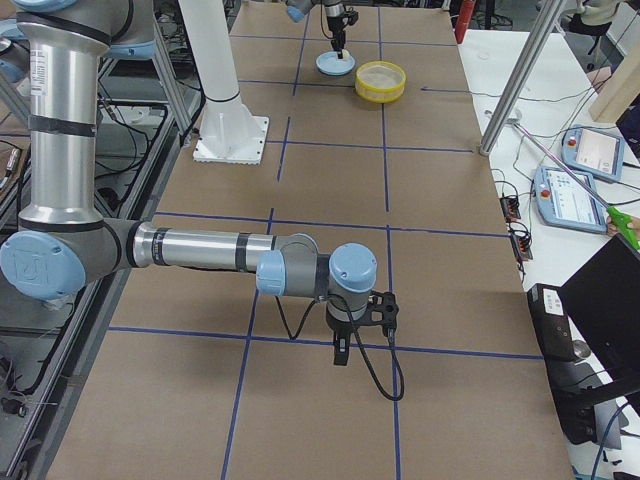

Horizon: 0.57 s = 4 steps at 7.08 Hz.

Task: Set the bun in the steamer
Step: 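Carry the bun with the left gripper over the yellow steamer basket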

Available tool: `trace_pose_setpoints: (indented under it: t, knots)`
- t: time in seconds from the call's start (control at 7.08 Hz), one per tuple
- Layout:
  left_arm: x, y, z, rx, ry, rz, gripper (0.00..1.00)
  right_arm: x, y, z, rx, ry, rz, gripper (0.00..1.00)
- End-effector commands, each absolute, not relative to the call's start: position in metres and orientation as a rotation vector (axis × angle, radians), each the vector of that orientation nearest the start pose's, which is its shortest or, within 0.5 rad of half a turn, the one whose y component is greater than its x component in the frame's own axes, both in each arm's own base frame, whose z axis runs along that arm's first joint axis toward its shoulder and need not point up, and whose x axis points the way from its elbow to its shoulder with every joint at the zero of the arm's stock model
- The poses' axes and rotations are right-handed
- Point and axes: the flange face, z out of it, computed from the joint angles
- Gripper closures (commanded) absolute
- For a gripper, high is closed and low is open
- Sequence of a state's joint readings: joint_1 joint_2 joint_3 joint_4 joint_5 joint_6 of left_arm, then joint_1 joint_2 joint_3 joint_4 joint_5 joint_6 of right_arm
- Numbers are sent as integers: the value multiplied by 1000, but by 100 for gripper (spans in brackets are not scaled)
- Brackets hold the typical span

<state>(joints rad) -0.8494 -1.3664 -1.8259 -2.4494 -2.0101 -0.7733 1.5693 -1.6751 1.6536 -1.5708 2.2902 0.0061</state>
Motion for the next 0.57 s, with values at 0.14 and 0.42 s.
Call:
trace_pose_setpoints:
  t: [0.14, 0.42]
  knots:
    - [208, -441, 479, 471, 998, 109, 68, 67, -446, 671, -23, -719, 12, 0]
    - [236, -499, 429, 409, 944, 63, 67, 67, -446, 671, -23, -719, 12, 0]
